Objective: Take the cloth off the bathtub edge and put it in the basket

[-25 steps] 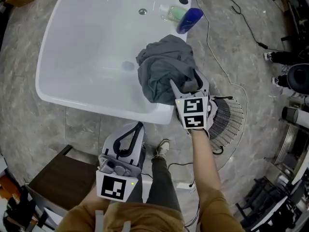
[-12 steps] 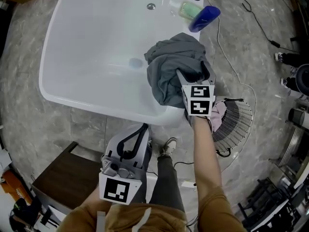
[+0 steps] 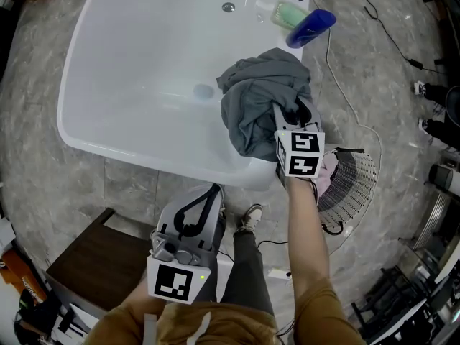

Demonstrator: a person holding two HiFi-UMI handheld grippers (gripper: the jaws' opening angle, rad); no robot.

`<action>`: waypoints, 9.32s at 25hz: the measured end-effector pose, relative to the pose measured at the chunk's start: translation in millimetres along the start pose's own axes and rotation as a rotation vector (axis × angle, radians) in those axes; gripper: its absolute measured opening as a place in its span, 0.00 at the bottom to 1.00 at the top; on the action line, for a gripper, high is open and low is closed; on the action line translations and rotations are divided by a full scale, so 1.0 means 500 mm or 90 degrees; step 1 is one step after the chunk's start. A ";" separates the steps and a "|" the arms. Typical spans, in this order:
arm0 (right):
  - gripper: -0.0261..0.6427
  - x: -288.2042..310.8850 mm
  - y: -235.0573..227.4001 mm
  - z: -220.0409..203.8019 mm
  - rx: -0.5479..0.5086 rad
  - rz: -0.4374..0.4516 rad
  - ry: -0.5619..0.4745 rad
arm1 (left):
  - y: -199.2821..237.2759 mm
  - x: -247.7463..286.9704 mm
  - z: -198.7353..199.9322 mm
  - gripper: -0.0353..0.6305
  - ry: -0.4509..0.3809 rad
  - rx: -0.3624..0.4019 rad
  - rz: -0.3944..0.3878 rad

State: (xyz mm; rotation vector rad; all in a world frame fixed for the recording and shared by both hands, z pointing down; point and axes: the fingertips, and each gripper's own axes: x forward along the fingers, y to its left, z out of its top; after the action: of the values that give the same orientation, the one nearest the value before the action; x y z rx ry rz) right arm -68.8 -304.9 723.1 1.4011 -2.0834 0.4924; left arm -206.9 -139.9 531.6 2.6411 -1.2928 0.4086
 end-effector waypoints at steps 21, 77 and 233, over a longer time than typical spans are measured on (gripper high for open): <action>0.14 -0.219 0.032 0.122 0.079 0.072 -0.177 | -0.027 -0.006 0.056 0.06 -0.029 0.022 0.008; 0.14 -1.361 0.120 0.690 -0.022 0.018 -0.645 | -0.153 -0.370 0.596 0.06 -0.263 0.085 0.025; 0.05 -0.898 -0.522 -0.430 0.225 -0.178 -0.088 | -0.831 0.243 0.161 0.06 -0.087 0.100 -0.272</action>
State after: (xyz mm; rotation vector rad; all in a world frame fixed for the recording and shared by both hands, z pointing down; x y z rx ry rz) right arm 355.1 41.8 596.4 1.9449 -1.9238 0.6859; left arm 207.4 0.6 479.6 3.0174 -0.7132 0.2755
